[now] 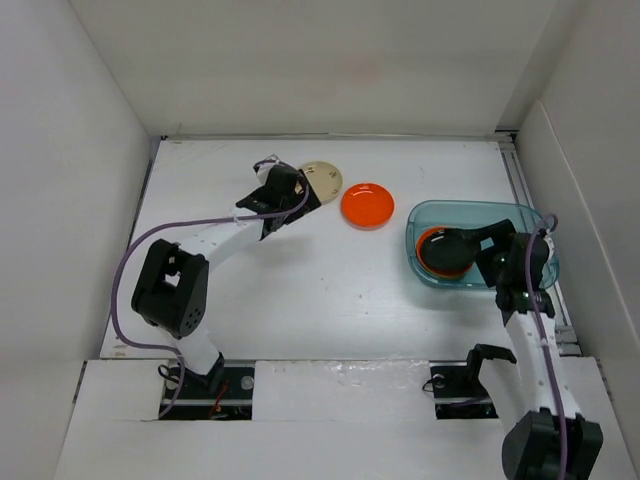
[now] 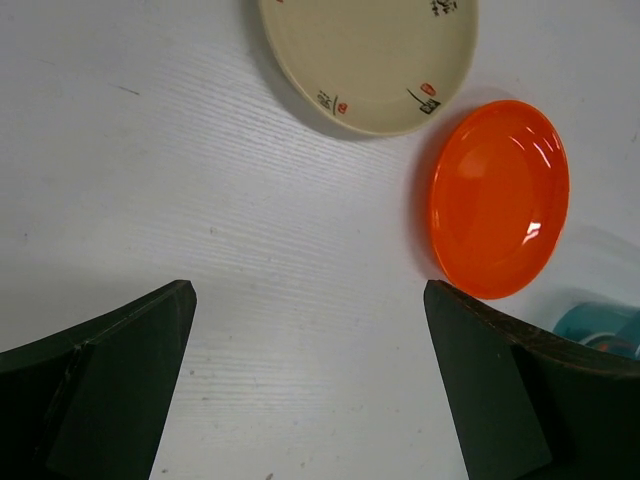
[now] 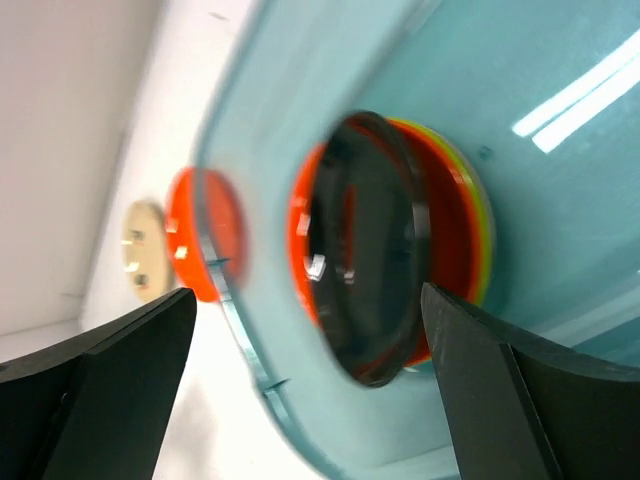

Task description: Place the plates into the plastic bin on the countertop

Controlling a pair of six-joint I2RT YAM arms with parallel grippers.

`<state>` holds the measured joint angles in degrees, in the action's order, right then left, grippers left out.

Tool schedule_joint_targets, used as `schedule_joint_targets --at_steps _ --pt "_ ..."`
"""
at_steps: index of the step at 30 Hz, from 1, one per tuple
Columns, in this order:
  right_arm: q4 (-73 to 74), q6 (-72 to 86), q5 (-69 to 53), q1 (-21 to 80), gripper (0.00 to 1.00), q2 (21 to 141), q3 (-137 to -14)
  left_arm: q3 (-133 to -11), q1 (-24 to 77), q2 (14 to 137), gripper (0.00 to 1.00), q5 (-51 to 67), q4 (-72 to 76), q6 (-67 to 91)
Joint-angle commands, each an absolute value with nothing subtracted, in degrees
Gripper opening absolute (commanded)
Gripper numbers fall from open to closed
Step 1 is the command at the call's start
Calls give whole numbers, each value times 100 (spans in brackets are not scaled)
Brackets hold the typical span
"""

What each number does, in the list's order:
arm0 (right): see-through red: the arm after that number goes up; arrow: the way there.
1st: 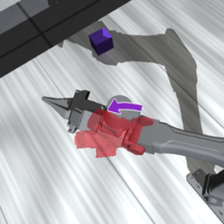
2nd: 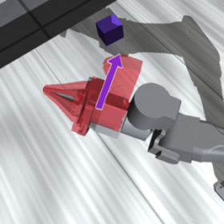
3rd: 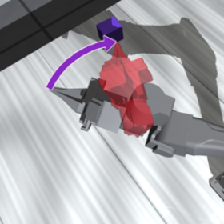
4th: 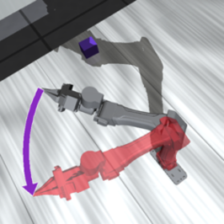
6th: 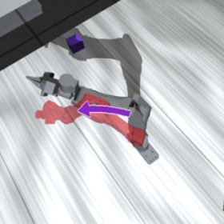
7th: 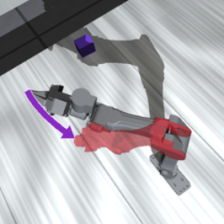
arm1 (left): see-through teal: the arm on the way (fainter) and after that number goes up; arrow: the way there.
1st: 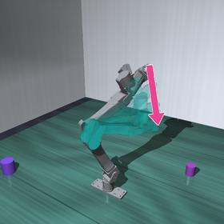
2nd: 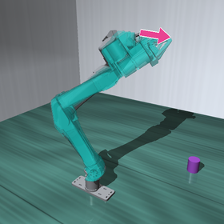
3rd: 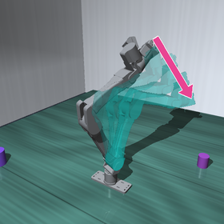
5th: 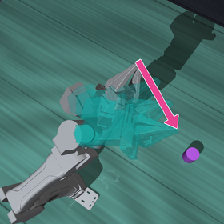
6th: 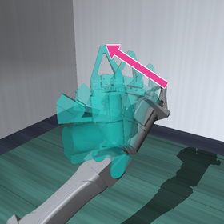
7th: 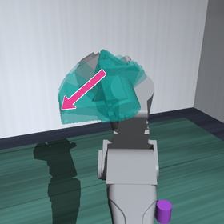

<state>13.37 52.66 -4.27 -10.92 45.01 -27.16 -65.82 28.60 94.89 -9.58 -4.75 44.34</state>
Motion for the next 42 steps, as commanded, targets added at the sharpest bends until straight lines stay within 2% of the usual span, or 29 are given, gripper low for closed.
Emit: schedule_joint_targets --at_steps 1,9,20,25,29,30,32,33,34,36,38,40,41,42 --pt "1555 5221 -396 -1134 100 3808 -3216 -6899 2638 9676 99 -1002 -598 4377" --pt "2391 4975 -176 -1134 100 4140 -3832 -7163 2443 10273 99 -836 -650 4491" --pt "1671 4895 -2695 -1134 100 3103 -3464 -8208 1978 11390 99 -563 -519 4685" --pt "1678 4870 -2962 -1134 98 2901 -3340 -8919 1872 11969 99 -510 -588 4807" --pt "1880 4746 -3014 -1134 97 2900 -3463 -9614 1872 12576 87 -510 -887 4869" --pt "1881 4746 -3015 -1134 97 2839 -3515 -9728 1872 12769 80 -510 -1001 4869" --pt "2029 4693 -3015 -1134 97 2839 -3577 -10001 1872 12919 76 -510 -1106 4869" --pt "2091 4641 -3015 -1134 97 2787 -3655 -10002 1872 12998 70 -510 -1107 4921" --pt "2153 4588 -3015 -1134 97 2786 -3656 -10002 1872 12999 54 -510 -1107 4922" --pt "2267 4588 -3015 -1134 97 2725 -3779 -10002 1872 13051 43 -562 -1107 4922" --pt "2268 4588 -3067 -1134 97 2725 -3779 -10002 1872 13113 21 -562 -1169 4975" --pt "2268 4588 -3067 -1134 97 2672 -3893 -10002 1820 13183 5 -562 -1291 4975" --pt "2320 4588 -3120 -1134 96 2672 -3894 -10080 1819 13184 0 -641 -1370 4975" --pt "2320 4588 -3120 -1134 96 2672 -3946 -10081 1819 13184 0 -642 -1371 4975"
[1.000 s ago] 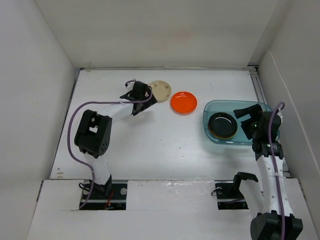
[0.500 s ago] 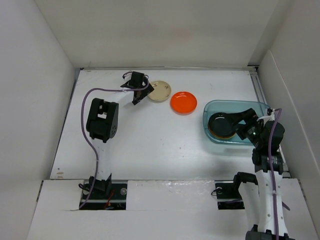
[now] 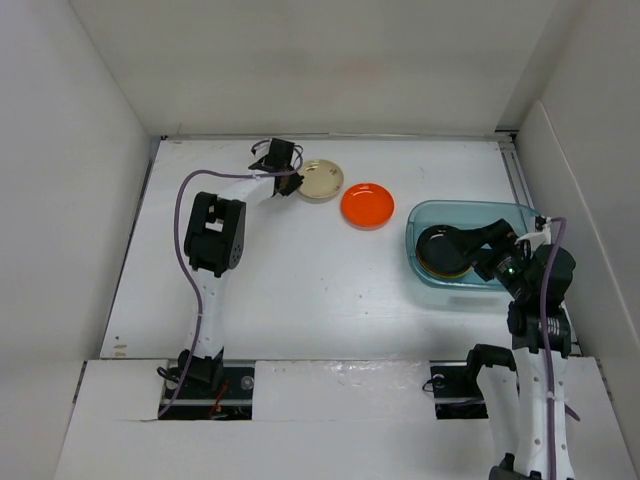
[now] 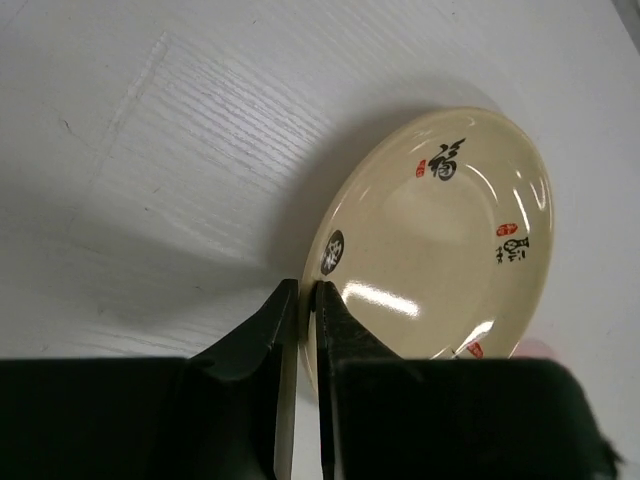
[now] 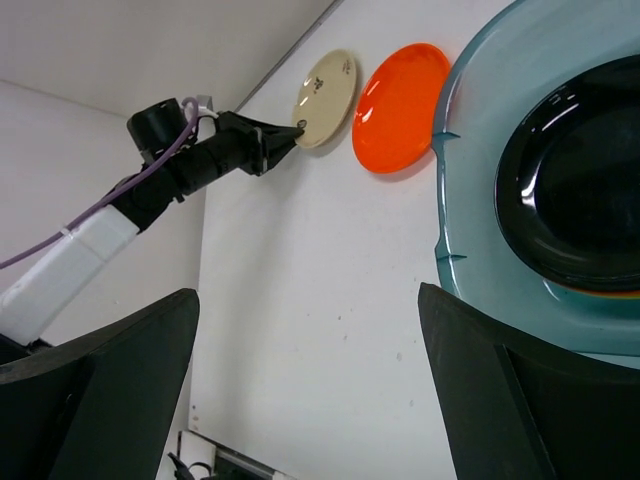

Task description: Place the plates into the plastic bin on the countertop

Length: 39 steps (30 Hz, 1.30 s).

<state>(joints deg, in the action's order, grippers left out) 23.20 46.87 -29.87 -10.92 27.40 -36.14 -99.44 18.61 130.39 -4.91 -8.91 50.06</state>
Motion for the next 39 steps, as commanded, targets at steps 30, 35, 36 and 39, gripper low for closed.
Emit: schedule_joint_targets --at_steps 30,35,36,39 --pt "-105 4184 -3482 254 89 5299 -4298 -7216 3603 8701 0 2300 571 3823" --pt "-105 4184 -2909 799 85 5879 -4359 -7102 3604 8701 0 2935 800 3762" --pt "-105 4184 -2840 852 63 6010 -4412 -7102 3604 8701 0 2936 869 3762" --pt "-105 4236 -2629 992 0 6012 -4412 -7189 3665 8780 7 2858 696 3762"
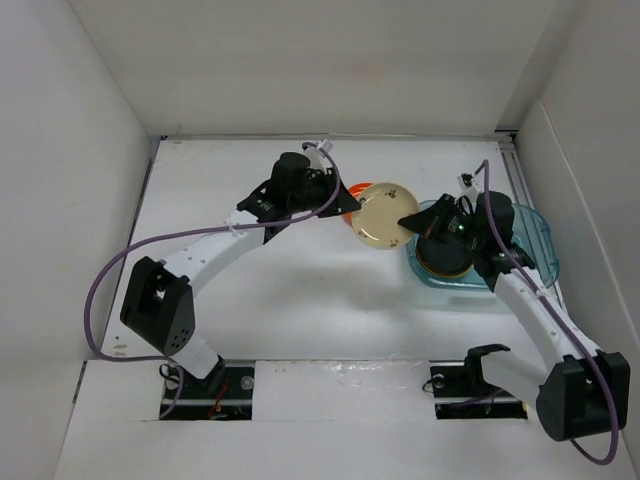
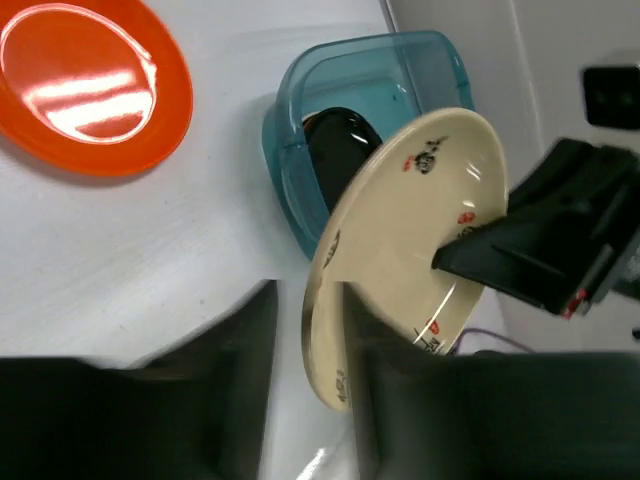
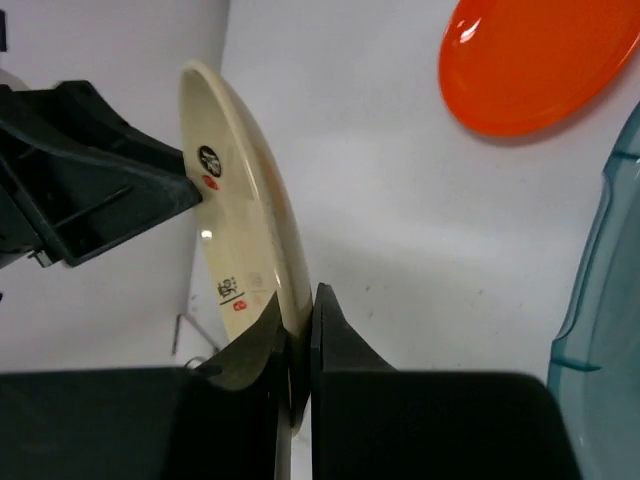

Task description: Place the plates into the plastic bin on the countertop

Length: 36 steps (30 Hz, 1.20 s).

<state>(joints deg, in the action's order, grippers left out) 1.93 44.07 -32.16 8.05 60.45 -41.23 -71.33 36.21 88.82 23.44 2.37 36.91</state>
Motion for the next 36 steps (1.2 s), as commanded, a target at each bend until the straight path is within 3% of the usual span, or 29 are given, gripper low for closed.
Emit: schedule_joint_targets --at_steps 1,2,3,12,23,24,27,29,36 --pt "-105 4358 -2497 993 0 5855 -4412 -7189 3665 8859 38 2709 512 3762" --pt "-105 4472 -2078 993 0 5740 -4325 -7189 3665 8859 63 2263 431 3762" --pt "-105 4630 -1770 993 0 5600 -4176 -7189 3665 8859 99 1963 370 3823" --pt "1590 5458 184 -70 0 4800 -3824 -7681 3665 9894 100 -121 -272 3814" --pt "1706 5353 203 -844 1 4456 -3182 -8077 3393 11214 100 -159 -185 3920" --pt "1644 5353 98 -905 4 4456 -3182 -8077 3393 11276 100 -158 -185 3920" --pt "1582 5221 -157 -905 28 4675 -3182 -8252 3393 11417 100 -158 -185 3920" --pt "1521 5159 -298 -905 62 4745 -3182 -8305 3393 11478 100 -158 -185 3859" --pt "1793 5028 -475 -905 92 4501 -3340 -8411 3393 11531 100 -158 -246 3858"
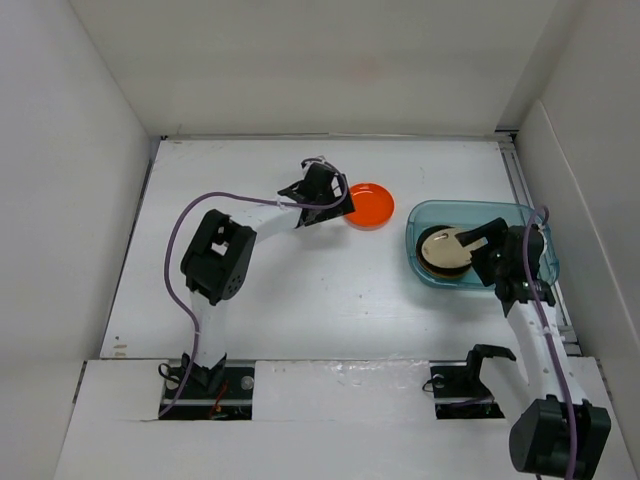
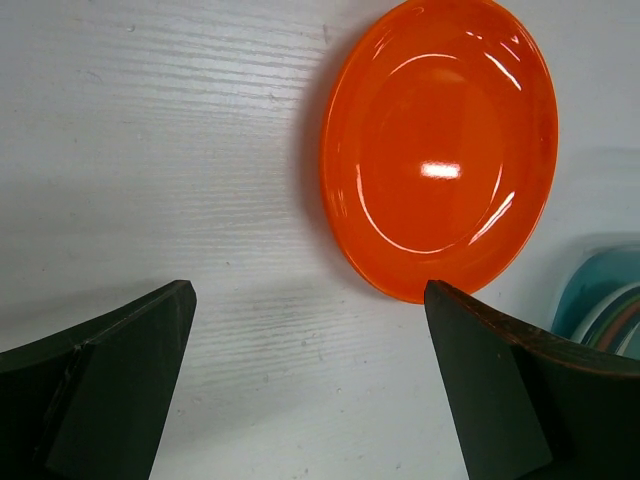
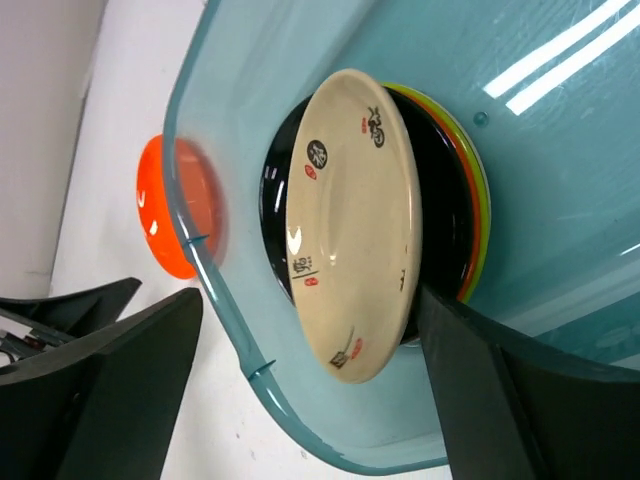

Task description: Place the plates into the plastic bin on the countertop

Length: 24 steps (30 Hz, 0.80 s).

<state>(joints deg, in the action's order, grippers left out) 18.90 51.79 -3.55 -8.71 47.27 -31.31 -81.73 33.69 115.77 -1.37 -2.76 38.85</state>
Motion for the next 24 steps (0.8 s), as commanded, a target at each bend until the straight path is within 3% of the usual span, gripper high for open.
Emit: schedule_joint_targets --at_steps 1,7,17,21,22,24 --pt "1793 5027 -475 -905 94 4448 -3340 -8411 3393 11531 100 -158 -246 3806" --pt "2530 4790 -202 -905 100 4377 -3787 -8745 3393 11873 100 -211 -518 3753" --pt "2777 4896 -869 -905 100 3806 -4008 -9412 3270 12445 100 -202 -764 3753" --pt "2777 4835 -1291 -905 100 3674 -4121 -9632 3217 12708 86 -10 -765 3823" --pt "2777 4834 -1362 -905 100 3622 -4122 -9633 3156 12770 77 -9 -765 3875" --pt "2830 4773 -1423 -905 100 3569 -4192 -9633 3155 12831 69 70 -765 3876"
